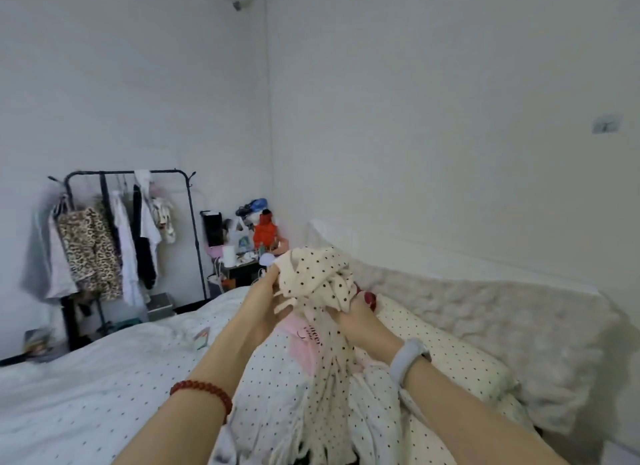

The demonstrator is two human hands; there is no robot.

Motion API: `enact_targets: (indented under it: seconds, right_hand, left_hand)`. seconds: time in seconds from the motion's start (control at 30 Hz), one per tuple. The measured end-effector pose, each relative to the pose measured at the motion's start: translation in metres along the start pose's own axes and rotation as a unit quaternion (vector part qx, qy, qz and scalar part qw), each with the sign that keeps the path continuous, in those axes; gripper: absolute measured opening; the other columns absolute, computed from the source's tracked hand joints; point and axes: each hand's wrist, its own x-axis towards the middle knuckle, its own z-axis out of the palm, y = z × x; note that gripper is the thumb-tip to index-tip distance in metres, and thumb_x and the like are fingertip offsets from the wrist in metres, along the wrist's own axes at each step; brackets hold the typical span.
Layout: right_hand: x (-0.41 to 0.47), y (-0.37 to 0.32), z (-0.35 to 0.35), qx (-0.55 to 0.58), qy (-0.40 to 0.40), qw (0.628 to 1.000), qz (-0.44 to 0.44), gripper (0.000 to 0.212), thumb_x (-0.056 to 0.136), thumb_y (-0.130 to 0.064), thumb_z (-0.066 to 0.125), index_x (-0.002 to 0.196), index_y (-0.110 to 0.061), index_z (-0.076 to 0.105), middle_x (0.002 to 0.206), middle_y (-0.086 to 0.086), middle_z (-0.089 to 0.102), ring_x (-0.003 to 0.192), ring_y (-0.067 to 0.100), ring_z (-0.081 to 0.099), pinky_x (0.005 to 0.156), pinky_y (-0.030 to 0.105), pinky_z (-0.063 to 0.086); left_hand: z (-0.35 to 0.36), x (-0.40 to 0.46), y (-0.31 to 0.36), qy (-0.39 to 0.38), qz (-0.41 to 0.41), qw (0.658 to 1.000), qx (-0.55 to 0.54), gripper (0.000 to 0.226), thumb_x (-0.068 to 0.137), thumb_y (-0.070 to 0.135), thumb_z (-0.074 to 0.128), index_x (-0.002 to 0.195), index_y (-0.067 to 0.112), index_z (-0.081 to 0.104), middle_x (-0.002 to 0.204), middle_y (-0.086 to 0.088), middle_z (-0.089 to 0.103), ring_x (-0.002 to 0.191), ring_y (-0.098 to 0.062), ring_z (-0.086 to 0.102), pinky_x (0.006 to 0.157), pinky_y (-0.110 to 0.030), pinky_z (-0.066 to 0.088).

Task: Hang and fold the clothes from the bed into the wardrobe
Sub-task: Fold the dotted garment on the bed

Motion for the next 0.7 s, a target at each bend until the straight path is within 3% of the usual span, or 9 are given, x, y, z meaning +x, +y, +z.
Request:
enact_targets:
  seconds: [0.07,0.13,0.2,0.27,0.4,0.5,0.57,0.63,0.7]
  right_hand:
    - [0.021,-0.029,0.013,-0.021,0.005,0.999,-0.029,0.024,0.098,-0.018,0.044,0.120,-0.009,0.048,0.116,0.005,0.055,0.113,0.020,0.050,0.090,0.020,0.040]
    - [0.045,-0.058,0.028,-0.033,0.013,0.998,-0.045,0.028,0.097,-0.017,0.045,0.122,-0.005,0.051,0.119,0.011,0.055,0.114,0.023,0.051,0.094,0.027,0.041]
    - [0.064,-0.085,0.036,-0.026,0.027,0.998,-0.060,0.028,0.096,-0.018,0.046,0.119,-0.004,0.053,0.117,0.014,0.057,0.111,0.025,0.054,0.095,0.035,0.045]
    - [0.081,-0.110,0.045,-0.004,0.048,0.997,-0.067,0.028,0.095,-0.019,0.048,0.119,-0.005,0.053,0.116,0.014,0.058,0.109,0.028,0.055,0.096,0.042,0.046]
    - [0.104,-0.134,0.077,0.017,0.092,0.995,-0.041,0.017,0.090,-0.023,0.055,0.100,-0.010,0.061,0.103,0.011,0.064,0.099,0.028,0.061,0.089,0.045,0.051]
    - [0.109,-0.138,0.108,-0.014,0.038,0.999,0.006,0.018,0.089,-0.025,0.057,0.081,-0.009,0.059,0.074,0.012,0.066,0.060,0.024,0.064,0.050,0.027,0.052]
    - [0.108,-0.148,0.139,-0.016,0.005,0.999,0.031,0.026,0.091,-0.030,0.055,0.083,-0.005,0.059,0.062,0.011,0.064,0.044,0.018,0.058,0.040,0.020,0.043]
    - [0.103,-0.156,0.169,0.006,-0.057,0.996,0.061,0.044,0.092,-0.045,0.051,0.096,-0.002,0.061,0.069,0.010,0.068,0.054,0.016,0.064,0.049,0.021,0.051]
    - [0.091,-0.156,0.216,0.057,-0.185,0.979,0.066,0.056,0.089,-0.054,0.046,0.118,-0.007,0.054,0.095,0.010,0.071,0.086,0.018,0.068,0.074,0.029,0.057]
  left_hand:
    - [-0.032,-0.019,-0.024,-0.010,-0.025,0.995,0.091,0.027,0.093,0.016,0.045,0.117,0.018,0.058,0.120,0.000,0.060,0.107,-0.014,0.054,0.089,-0.036,0.040]
    - [-0.041,-0.039,-0.041,-0.068,-0.050,0.985,0.151,0.050,0.074,0.012,0.053,0.123,0.020,0.055,0.122,0.004,0.058,0.115,-0.013,0.048,0.097,-0.037,0.035]
    - [-0.045,-0.048,-0.042,-0.103,-0.029,0.973,0.206,0.037,0.084,0.013,0.056,0.121,0.021,0.054,0.118,0.005,0.059,0.111,-0.011,0.051,0.095,-0.031,0.040]
    - [-0.067,-0.044,-0.020,-0.067,0.054,0.960,0.268,0.022,0.098,0.019,0.046,0.117,0.014,0.056,0.112,0.000,0.062,0.102,-0.014,0.058,0.088,-0.029,0.049]
    - [-0.134,-0.048,0.057,0.074,0.180,0.932,0.307,0.032,0.100,0.030,0.037,0.094,0.008,0.060,0.089,-0.007,0.061,0.083,-0.021,0.056,0.074,-0.033,0.045]
    - [-0.168,-0.069,0.110,0.122,0.245,0.930,0.244,0.032,0.100,0.027,0.038,0.088,0.011,0.063,0.073,-0.004,0.063,0.066,-0.016,0.056,0.064,-0.026,0.045]
    - [-0.195,-0.082,0.144,0.133,0.273,0.928,0.216,0.030,0.099,0.030,0.041,0.088,0.010,0.062,0.076,-0.011,0.056,0.069,-0.021,0.048,0.065,-0.034,0.038]
    - [-0.221,-0.089,0.167,0.136,0.261,0.932,0.210,0.033,0.099,0.030,0.044,0.085,0.008,0.064,0.068,-0.009,0.057,0.062,-0.019,0.049,0.062,-0.032,0.038]
    - [-0.255,-0.095,0.174,0.144,0.211,0.945,0.203,0.036,0.099,0.027,0.044,0.074,0.009,0.062,0.050,0.004,0.058,0.048,-0.011,0.052,0.054,-0.023,0.042]
